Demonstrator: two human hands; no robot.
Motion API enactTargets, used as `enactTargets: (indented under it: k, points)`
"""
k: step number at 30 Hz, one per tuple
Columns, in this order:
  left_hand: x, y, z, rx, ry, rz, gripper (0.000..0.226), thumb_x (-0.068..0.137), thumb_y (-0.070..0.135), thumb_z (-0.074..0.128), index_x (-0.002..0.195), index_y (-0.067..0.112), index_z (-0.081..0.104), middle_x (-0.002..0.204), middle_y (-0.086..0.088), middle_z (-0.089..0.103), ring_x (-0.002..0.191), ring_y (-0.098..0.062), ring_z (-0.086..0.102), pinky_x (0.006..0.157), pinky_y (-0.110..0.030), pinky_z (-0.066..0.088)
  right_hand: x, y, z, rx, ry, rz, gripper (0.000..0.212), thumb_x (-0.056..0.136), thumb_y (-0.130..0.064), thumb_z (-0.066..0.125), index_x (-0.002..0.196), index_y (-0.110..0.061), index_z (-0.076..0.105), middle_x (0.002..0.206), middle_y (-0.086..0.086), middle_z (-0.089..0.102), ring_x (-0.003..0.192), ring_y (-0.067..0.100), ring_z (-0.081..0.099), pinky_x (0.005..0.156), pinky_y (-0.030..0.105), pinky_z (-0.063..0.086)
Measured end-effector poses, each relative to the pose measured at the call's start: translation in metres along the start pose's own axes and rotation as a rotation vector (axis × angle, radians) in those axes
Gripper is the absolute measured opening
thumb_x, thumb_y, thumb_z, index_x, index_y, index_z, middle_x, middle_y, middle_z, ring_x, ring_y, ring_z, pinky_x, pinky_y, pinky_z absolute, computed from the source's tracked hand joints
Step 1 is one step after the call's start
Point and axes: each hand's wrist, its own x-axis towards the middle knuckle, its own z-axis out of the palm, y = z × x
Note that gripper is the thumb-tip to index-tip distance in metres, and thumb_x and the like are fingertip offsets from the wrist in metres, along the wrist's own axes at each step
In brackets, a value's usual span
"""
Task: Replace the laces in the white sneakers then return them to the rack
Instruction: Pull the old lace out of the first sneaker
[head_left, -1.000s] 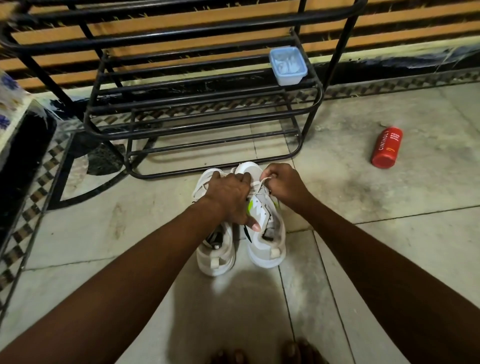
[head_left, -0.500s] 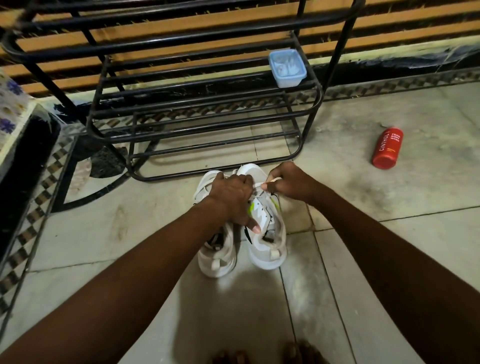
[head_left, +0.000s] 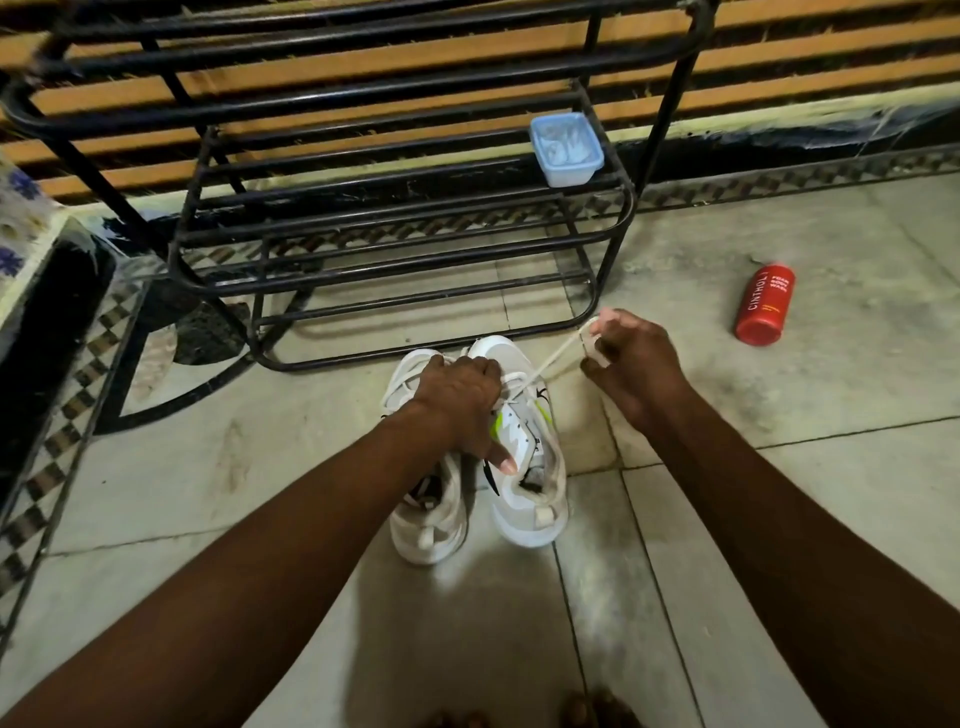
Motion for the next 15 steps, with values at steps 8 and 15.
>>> enactTargets:
  k: [8,15]
  points:
    - [-0.003,0.000,-0.003,-0.008,-0.010,-0.001,0.125,0.054,0.089,0.073,0.148,0.014,0.037,0.147,-0.006,0.048,0.134,-0.027,0.046,0.111,-0.048,0.034,-0.007,0.019,-0.003,-0.819,-0.288,-0.378,0.021,0.098,-0.028,0.061,0.099,-0.016,0.044,0.058,-0.010,0.048,0.050,0.006,0.042,0.053,0.026,0.036]
    - [-0.004,0.001,-0.003,-0.014,-0.030,-0.009,0.124,0.054,0.089,0.073,0.147,0.016,0.036,0.146,-0.006,0.048,0.134,-0.027,0.046,0.110,-0.050,0.035,-0.006,0.007,0.004,-1.528,-0.399,-0.640,0.005,0.091,-0.016,0.064,0.088,-0.016,0.060,0.099,0.002,0.053,0.104,0.027,0.048,0.080,0.042,0.044]
